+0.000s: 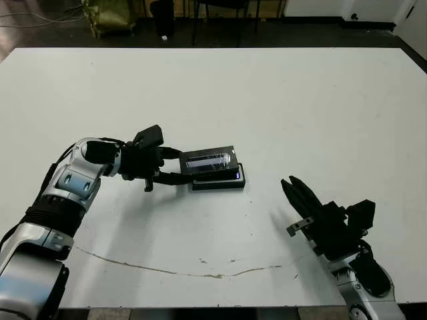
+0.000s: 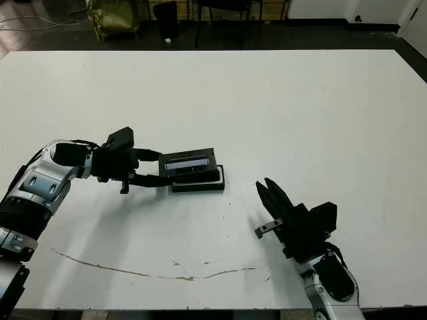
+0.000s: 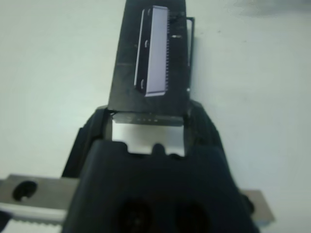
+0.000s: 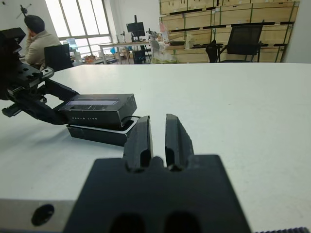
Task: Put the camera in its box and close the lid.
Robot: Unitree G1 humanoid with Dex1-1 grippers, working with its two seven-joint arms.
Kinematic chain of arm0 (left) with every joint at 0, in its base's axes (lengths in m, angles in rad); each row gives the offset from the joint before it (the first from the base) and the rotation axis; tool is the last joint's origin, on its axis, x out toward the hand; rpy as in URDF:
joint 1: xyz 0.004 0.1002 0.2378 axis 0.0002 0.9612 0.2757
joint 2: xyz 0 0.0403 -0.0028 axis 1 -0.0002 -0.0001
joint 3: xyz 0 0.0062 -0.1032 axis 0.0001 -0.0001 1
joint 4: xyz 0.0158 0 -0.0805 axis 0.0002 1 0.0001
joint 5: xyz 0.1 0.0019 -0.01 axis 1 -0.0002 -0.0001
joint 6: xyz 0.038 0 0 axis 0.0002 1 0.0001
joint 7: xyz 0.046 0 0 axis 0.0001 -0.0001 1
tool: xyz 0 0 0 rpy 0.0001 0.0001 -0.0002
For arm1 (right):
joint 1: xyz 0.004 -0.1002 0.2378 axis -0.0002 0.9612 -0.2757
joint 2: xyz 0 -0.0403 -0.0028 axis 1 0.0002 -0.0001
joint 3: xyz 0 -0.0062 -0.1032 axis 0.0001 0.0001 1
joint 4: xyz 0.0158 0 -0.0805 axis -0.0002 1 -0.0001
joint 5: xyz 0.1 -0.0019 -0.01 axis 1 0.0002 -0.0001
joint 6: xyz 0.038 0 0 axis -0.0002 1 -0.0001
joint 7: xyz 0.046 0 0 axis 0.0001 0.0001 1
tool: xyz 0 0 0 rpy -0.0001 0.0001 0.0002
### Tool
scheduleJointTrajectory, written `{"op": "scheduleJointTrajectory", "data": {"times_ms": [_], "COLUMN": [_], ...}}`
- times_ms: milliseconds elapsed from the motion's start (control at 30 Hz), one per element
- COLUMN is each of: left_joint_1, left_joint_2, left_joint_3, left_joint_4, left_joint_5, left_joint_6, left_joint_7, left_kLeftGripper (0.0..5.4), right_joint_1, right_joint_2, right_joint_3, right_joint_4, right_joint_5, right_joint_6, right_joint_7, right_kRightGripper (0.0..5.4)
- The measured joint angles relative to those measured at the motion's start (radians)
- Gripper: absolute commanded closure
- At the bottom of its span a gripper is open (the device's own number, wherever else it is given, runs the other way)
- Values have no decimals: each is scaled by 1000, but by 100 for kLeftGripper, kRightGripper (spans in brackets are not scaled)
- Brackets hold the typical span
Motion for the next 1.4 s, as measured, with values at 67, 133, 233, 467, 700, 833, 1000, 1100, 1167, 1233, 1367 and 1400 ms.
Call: {"op": "scheduleJointTrajectory", "data": {"times_ms": [67, 133, 233, 467, 700, 833, 1000, 1100, 1167, 1233, 1367, 1400], "left_joint_1": [0, 0, 0, 0, 6, 10, 10, 10, 7, 0, -10, -12], "left_joint_2": [-2, -7, -11, -25, -34, -37, -37, -36, -35, -33, -29, -28], "left_joint_3": [4, 8, 15, 17, 1, -23, -37, -42, -48, -58, -70, -72], "left_joint_4": [6, 12, 23, 54, 59, 56, 40, 38, 37, 36, 37, 37], "left_joint_5": [-16, -31, -41, -42, 1, 48, 77, 89, 94, 103, 115, 117], "left_joint_6": [13, 33, 43, 27, -74, -82, -85, -92, -98, -102, -116, -118], "left_joint_7": [-19, -28, -33, -34, 15, 43, 52, 52, 51, 51, 51, 51], "left_kLeftGripper": [348, 348, 348, 348, 348, 348, 348, 348, 348, 348, 348, 348], "right_joint_1": [0, 0, 0, 3, 1, 0, 0, 0, 1, 2, 2, 2], "right_joint_2": [0, 0, 0, -2, -2, -2, -2, -2, -2, -2, -2, -2], "right_joint_3": [0, 0, 0, 0, -1, -1, -1, -1, -1, -1, -2, -2], "right_joint_4": [0, 0, -2, -14, 0, 6, 4, 4, 2, -2, -4, -6], "right_joint_5": [0, 0, 0, 0, 10, 11, 9, 10, 10, 10, 10, 10], "right_joint_6": [0, 0, 4, 15, 14, 11, 10, 10, 11, 12, 15, 15], "right_joint_7": [0, 0, -4, -9, 0, 1, 0, 0, 0, -1, -1, -2], "right_kRightGripper": [540, 540, 540, 540, 540, 540, 540, 540, 540, 540, 540, 540]}}
